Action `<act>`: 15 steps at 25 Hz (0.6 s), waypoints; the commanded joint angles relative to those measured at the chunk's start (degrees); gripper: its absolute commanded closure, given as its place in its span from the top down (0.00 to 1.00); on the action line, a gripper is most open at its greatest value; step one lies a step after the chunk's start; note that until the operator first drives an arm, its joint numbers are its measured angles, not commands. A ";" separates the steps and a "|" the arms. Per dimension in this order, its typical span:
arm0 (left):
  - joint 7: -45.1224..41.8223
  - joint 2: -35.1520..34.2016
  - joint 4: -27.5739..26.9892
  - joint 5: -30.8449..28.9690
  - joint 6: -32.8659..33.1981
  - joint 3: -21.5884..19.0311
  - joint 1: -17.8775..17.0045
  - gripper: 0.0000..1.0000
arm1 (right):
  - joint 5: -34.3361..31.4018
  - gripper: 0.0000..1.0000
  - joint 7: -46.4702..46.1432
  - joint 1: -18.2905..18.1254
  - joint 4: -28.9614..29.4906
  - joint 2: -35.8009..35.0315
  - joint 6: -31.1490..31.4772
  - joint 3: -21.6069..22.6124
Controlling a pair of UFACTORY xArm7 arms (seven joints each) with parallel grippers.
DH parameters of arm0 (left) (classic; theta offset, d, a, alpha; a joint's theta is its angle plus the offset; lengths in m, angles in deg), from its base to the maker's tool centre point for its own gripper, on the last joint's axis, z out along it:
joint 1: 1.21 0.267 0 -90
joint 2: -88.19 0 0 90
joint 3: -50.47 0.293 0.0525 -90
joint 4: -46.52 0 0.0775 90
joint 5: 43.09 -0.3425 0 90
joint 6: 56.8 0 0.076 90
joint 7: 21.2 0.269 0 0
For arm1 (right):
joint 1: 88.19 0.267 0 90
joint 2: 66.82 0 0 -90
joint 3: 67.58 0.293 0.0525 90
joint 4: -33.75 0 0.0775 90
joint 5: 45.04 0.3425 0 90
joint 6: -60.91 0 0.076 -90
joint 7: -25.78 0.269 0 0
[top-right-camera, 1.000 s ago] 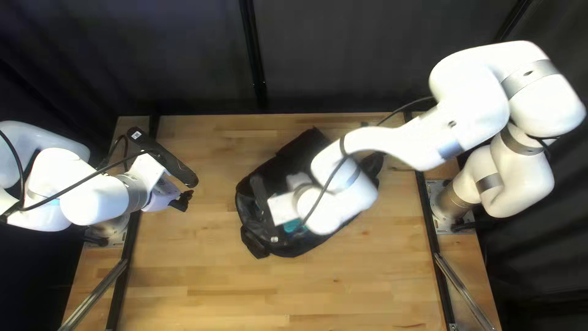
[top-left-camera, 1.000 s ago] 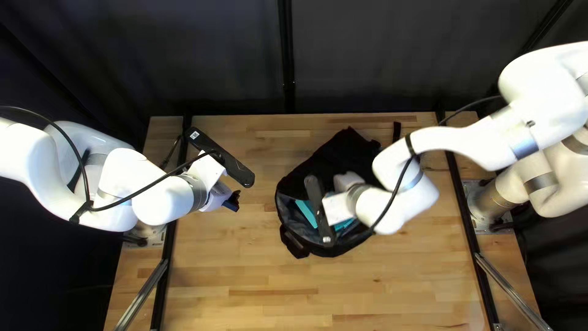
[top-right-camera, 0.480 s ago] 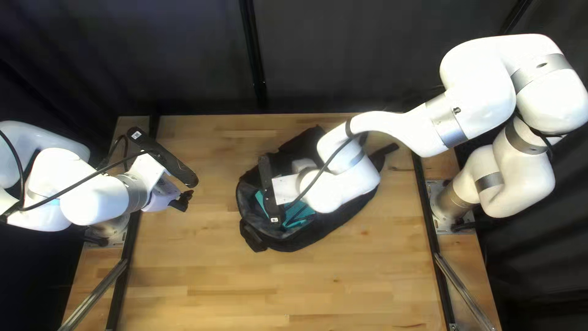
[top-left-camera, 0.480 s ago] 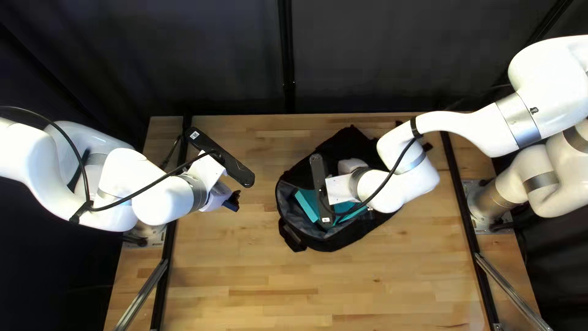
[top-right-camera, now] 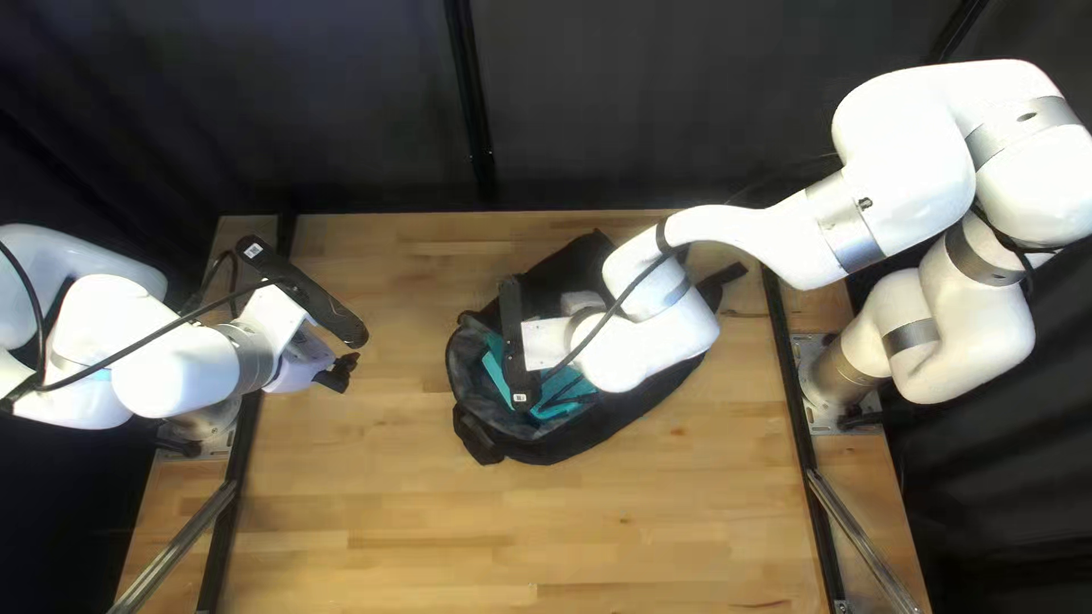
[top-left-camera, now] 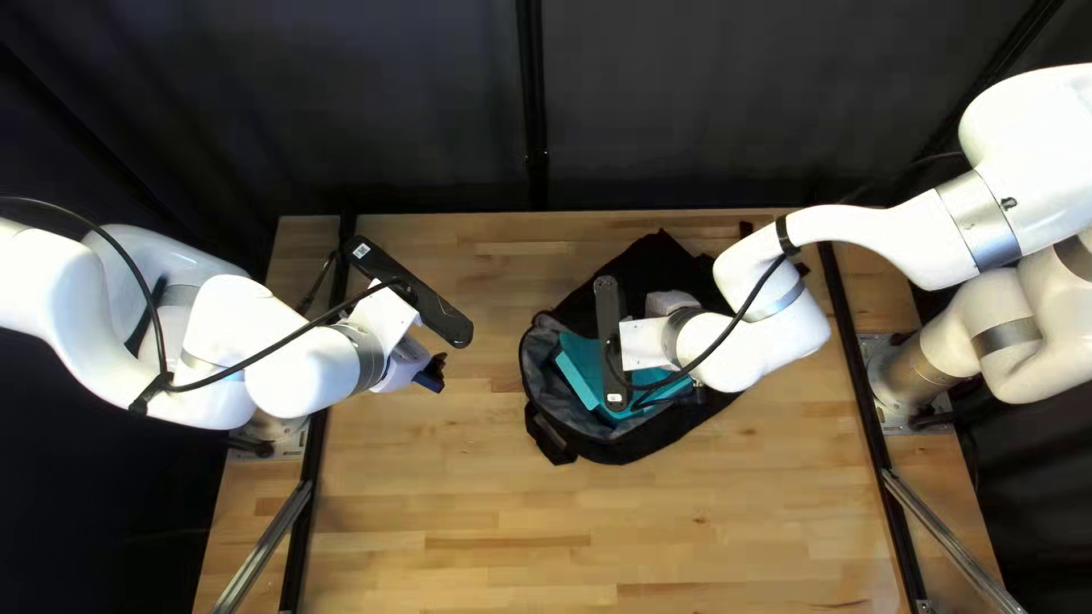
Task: Remove a lunch box from a kids backpack
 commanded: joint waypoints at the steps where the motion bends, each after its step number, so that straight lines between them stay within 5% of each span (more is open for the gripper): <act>1: 0.00 0.00 0.00 0.00 0.00 0.00 0.00 1.00 | 0.00 0.00 0.00 0.00 0.00 0.00 0.00 0.00; 10: 0.00 0.00 0.00 0.00 0.00 0.00 0.00 1.00 | 0.00 0.00 0.00 0.00 0.00 0.00 0.00 0.00; 15: 0.00 0.00 0.00 0.00 0.00 0.00 0.00 1.00 | 0.03 0.00 0.54 -2.16 -7.43 7.44 -1.31 -2.52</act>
